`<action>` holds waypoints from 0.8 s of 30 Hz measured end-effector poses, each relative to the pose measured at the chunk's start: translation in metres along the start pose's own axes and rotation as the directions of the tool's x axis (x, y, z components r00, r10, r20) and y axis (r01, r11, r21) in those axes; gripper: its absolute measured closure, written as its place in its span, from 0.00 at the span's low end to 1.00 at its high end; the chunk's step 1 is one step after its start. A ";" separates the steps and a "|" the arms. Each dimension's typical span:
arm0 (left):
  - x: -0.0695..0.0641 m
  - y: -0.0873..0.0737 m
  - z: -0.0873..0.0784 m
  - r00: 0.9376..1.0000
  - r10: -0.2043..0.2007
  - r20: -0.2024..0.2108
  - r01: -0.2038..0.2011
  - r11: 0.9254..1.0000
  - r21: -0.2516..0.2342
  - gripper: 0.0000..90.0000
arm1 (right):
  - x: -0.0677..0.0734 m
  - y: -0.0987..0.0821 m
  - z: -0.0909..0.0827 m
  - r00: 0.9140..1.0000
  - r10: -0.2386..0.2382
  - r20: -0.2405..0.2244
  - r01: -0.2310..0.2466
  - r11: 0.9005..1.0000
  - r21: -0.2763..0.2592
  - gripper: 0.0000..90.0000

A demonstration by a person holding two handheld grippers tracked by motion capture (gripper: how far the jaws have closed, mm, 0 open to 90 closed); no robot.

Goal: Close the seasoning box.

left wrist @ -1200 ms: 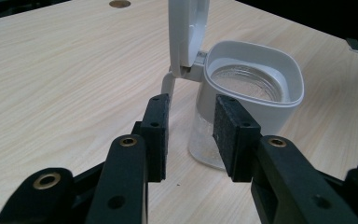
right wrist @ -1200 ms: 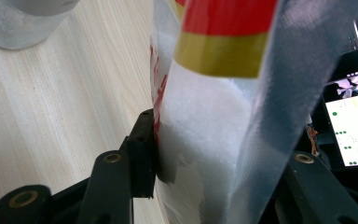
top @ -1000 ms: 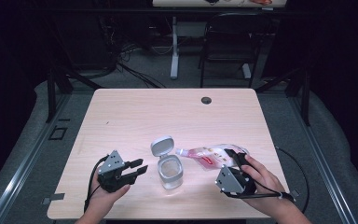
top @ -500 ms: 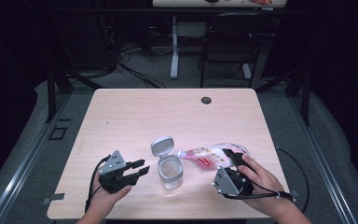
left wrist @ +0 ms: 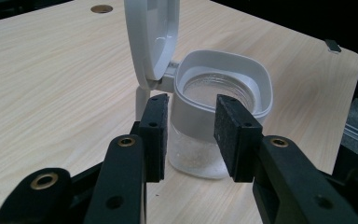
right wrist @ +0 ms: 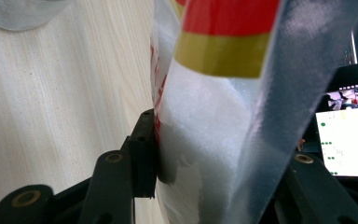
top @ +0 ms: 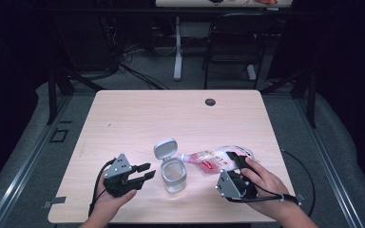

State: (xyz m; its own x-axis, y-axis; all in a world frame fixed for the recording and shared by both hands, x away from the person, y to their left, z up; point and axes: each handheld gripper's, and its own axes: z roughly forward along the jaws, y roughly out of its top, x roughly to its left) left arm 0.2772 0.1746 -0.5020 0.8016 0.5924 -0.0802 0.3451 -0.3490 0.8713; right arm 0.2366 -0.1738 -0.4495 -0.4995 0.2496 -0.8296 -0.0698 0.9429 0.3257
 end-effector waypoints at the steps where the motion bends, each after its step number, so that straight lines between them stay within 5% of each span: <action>1: 0.000 0.000 0.000 1.000 0.001 0.001 -0.001 1.000 -0.001 0.73 | 0.000 0.000 0.000 1.000 -0.005 -0.002 0.005 1.000 0.007 0.60; 15: -0.009 0.009 0.003 1.000 0.020 0.021 -0.020 1.000 -0.010 0.71 | 0.005 0.002 0.004 1.000 -0.018 -0.007 0.018 1.000 -0.005 0.60; 18: -0.012 0.011 0.004 0.999 0.028 0.025 -0.028 1.000 -0.009 0.70 | 0.004 0.003 0.003 0.998 -0.056 -0.009 0.056 0.998 0.037 0.60; 24: -0.016 0.013 0.008 0.999 0.035 0.036 -0.035 0.999 -0.008 0.70 | 0.008 0.002 0.008 0.999 -0.039 -0.015 0.039 0.999 0.018 0.60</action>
State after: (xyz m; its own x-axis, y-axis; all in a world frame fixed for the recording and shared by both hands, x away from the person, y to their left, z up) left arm 0.2729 0.1551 -0.4932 0.8303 0.5533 -0.0667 0.3131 -0.3641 0.8772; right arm 0.2393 -0.1682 -0.4596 -0.5094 0.2094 -0.8346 -0.0740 0.9557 0.2849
